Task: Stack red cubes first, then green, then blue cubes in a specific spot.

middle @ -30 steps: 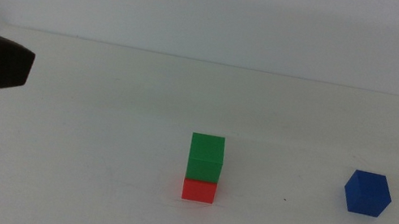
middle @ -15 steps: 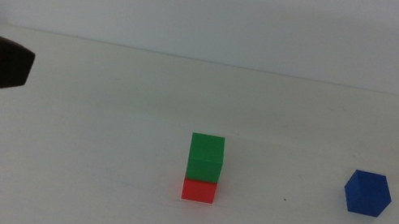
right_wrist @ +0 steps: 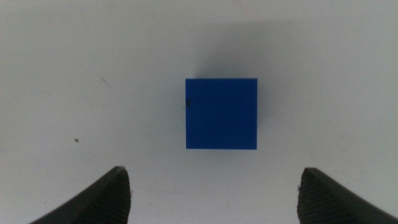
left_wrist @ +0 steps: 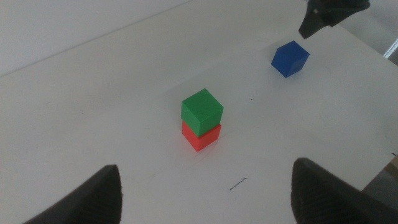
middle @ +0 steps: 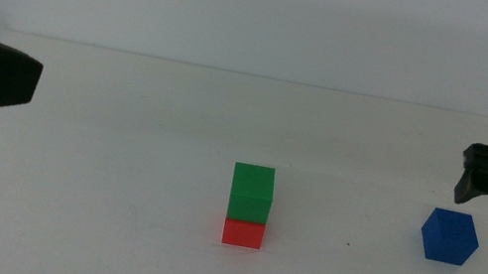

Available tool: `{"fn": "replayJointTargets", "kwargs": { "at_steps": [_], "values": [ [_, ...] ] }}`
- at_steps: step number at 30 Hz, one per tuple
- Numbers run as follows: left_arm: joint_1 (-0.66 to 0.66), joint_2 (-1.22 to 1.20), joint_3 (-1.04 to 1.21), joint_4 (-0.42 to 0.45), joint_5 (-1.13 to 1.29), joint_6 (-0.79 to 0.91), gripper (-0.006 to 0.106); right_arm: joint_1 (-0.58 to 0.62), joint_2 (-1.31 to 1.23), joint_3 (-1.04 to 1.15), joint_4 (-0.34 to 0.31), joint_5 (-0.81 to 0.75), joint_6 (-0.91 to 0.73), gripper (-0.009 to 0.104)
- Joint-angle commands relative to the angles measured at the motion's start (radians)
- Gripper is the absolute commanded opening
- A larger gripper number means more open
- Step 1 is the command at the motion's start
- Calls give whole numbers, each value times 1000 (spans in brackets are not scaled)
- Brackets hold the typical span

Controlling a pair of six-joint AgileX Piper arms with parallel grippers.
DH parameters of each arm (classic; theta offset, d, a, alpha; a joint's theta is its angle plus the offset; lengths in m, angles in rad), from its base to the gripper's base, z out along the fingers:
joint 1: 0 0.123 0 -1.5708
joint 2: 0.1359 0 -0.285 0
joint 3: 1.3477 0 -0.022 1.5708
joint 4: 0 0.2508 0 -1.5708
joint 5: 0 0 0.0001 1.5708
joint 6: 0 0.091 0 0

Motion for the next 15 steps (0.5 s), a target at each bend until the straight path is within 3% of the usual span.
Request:
{"fn": "replayJointTargets", "kwargs": {
  "at_steps": [1,15],
  "values": [
    [1,1,-22,-49,-58,-2,93,-6,19,-73,-9,46,6,74],
    [1,1,-22,-49,-58,-2,93,-6,162,-88,-35,-50,6,74]
  ]
}}
